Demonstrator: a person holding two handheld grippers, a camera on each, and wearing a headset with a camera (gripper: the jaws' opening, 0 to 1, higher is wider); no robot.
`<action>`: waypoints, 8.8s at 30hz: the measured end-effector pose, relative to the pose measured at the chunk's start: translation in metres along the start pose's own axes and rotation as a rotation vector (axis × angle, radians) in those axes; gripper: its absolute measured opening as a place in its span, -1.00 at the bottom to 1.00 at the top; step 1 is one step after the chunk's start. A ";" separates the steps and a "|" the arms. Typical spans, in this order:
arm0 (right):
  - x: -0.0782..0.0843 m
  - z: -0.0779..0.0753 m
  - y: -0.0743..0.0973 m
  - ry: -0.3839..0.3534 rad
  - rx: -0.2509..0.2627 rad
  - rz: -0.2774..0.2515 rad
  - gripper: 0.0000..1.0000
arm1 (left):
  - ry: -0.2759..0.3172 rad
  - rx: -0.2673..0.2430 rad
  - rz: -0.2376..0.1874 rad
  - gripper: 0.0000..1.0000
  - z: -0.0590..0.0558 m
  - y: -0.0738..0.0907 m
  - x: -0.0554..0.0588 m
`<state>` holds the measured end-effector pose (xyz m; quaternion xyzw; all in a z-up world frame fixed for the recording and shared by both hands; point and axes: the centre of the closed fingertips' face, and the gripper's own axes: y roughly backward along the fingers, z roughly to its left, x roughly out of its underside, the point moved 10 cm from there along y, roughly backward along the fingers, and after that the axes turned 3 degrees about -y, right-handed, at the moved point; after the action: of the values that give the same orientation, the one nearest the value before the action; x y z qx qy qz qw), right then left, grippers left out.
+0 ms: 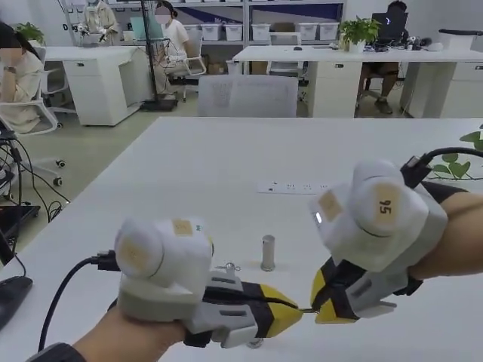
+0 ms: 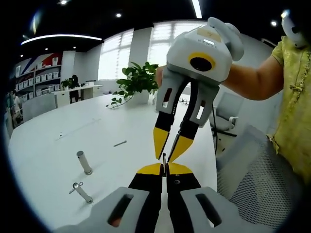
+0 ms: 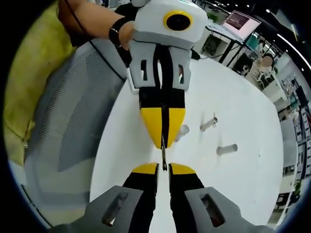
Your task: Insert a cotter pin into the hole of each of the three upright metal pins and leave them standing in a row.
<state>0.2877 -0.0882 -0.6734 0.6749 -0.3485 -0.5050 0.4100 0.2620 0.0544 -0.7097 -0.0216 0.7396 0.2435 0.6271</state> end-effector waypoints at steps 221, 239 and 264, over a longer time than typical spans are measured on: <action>-0.003 -0.034 -0.066 -0.163 -0.065 0.079 -0.95 | -0.125 -0.047 0.160 -0.77 0.049 0.003 0.058; -0.002 -0.035 -0.066 -0.154 -0.068 0.076 -0.95 | -0.119 -0.043 0.161 -0.78 0.050 0.002 0.057; -0.002 -0.036 -0.066 -0.156 -0.069 0.068 -0.94 | -0.107 -0.051 0.170 -0.78 0.050 0.001 0.057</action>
<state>0.3256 -0.0513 -0.7262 0.6067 -0.3843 -0.5537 0.4216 0.2955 0.0905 -0.7677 0.0383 0.6977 0.3154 0.6420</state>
